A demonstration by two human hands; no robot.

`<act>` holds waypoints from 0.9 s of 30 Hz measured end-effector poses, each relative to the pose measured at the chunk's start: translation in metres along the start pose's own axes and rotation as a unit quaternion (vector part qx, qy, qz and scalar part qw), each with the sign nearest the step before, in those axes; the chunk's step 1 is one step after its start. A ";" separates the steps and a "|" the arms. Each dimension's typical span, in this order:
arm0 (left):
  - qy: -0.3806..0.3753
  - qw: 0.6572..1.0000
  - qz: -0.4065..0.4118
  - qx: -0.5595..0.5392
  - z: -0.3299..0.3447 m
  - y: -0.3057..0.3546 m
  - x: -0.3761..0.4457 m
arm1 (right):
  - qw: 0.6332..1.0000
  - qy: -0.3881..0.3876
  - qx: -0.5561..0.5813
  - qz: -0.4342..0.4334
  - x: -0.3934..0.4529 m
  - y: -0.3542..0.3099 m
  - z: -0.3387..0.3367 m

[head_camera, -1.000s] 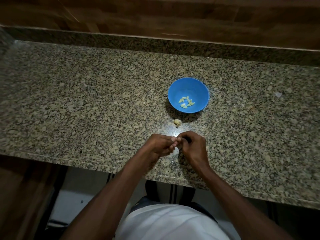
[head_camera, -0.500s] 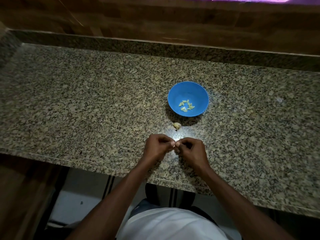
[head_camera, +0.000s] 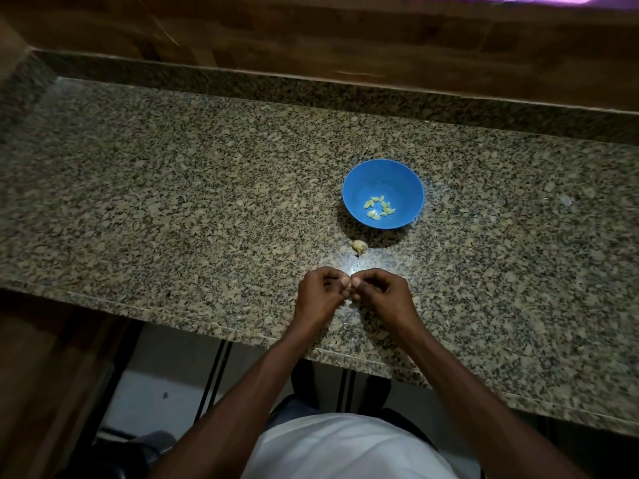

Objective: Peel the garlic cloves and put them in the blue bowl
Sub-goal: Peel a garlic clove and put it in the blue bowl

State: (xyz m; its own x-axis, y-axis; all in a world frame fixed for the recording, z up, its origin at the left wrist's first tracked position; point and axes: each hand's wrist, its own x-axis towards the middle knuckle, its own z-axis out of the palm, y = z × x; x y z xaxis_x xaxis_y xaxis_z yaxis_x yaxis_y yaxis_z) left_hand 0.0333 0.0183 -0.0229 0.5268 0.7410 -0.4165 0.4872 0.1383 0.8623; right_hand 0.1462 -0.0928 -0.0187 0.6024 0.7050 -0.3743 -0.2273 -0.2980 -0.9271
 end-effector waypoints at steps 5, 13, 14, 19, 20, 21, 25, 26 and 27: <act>0.003 1.000 -0.015 -0.020 -0.003 -0.009 -0.003 | 0.999 -0.005 -0.038 0.006 0.001 0.013 0.003; 0.007 1.000 0.013 0.016 -0.015 -0.016 -0.002 | 0.999 0.002 -0.004 0.039 0.000 0.012 0.006; 0.001 1.000 0.015 0.024 -0.016 -0.015 -0.001 | 0.999 0.002 -0.003 0.041 0.000 0.011 0.007; -0.016 0.998 0.042 0.041 -0.016 -0.010 0.000 | 0.999 0.005 -0.005 0.045 0.002 0.009 0.006; -0.020 0.998 0.047 0.044 -0.017 -0.008 -0.002 | 0.999 0.004 -0.009 0.042 0.002 0.009 0.006; -0.024 0.997 0.052 0.046 -0.017 -0.008 -0.002 | 0.999 0.002 -0.010 0.040 0.002 0.009 0.006; -0.020 0.996 0.069 0.055 -0.016 -0.006 -0.004 | 0.999 -0.004 -0.007 0.044 0.000 0.006 0.006; -0.017 0.996 0.071 0.056 -0.016 -0.006 -0.003 | 0.999 -0.006 -0.009 0.043 0.000 0.005 0.006; -0.016 0.995 0.072 0.059 -0.015 -0.007 -0.003 | 0.999 -0.005 -0.012 0.043 -0.001 0.004 0.006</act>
State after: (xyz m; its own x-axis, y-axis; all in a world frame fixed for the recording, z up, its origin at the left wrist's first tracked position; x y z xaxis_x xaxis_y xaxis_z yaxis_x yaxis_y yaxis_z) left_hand 0.0182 0.0252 -0.0232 0.6179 0.7263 -0.3011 0.4828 -0.0482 0.8744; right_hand 0.1400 -0.0903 -0.0227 0.5734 0.6824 -0.4533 -0.2602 -0.3729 -0.8906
